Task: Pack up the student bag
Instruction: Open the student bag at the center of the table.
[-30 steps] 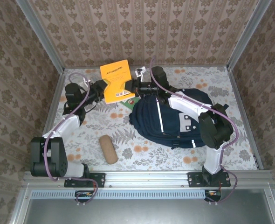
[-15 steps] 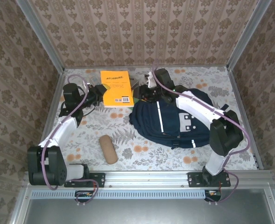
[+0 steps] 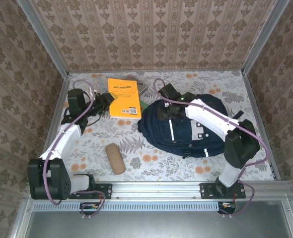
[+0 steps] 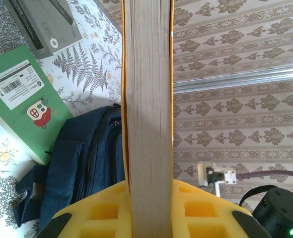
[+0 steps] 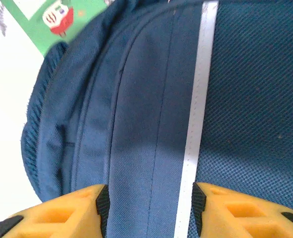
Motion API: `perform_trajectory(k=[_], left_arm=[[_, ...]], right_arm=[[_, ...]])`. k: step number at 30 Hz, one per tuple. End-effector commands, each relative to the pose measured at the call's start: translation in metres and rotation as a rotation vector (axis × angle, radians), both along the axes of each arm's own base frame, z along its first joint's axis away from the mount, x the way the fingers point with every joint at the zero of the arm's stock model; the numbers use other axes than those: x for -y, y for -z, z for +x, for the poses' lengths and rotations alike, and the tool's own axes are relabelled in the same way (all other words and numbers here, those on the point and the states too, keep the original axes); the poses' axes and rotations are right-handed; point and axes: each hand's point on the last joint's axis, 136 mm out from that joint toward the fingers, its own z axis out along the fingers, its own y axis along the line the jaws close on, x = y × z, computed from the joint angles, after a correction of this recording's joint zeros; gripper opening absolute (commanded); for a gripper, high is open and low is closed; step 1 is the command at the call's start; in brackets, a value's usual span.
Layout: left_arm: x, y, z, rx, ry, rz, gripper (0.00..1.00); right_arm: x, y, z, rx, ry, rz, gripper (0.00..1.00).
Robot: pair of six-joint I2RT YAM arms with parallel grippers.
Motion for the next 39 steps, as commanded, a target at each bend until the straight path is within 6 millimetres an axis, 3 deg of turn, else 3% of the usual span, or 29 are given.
perform_trajectory(k=[1,7,12,14,17,19,24,31,39], left_arm=[[0.0,-0.027,0.002,0.107,0.011,0.005,0.0],[-0.001,-0.023,-0.002,0.099,0.011,0.012,0.0],[0.0,-0.018,-0.004,0.088,0.016,0.013,0.0],[0.001,-0.017,-0.004,0.087,0.017,0.013,0.0],[0.003,-0.015,-0.003,0.085,0.022,0.018,0.0],[0.006,-0.013,-0.003,0.081,0.028,0.025,0.0],[0.02,0.002,0.001,0.063,0.039,0.058,0.0],[0.054,0.026,0.008,0.043,0.053,0.103,0.0],[0.099,0.031,0.016,0.045,0.057,0.064,0.0]], right_arm=[[0.004,0.015,-0.005,-0.025,-0.022,-0.11,0.5],[-0.018,0.028,-0.008,-0.041,-0.057,-0.112,0.51],[-0.017,0.046,-0.008,-0.07,-0.045,-0.157,0.49],[-0.015,0.049,-0.008,-0.073,-0.04,-0.172,0.4],[-0.015,0.045,-0.007,-0.06,-0.044,-0.167,0.15],[-0.015,0.032,-0.005,-0.032,-0.04,-0.151,0.0],[-0.012,-0.023,0.004,0.085,-0.017,-0.062,0.0],[0.009,-0.101,0.013,0.219,0.023,0.111,0.0],[0.022,-0.155,0.012,0.286,-0.023,0.309,0.0]])
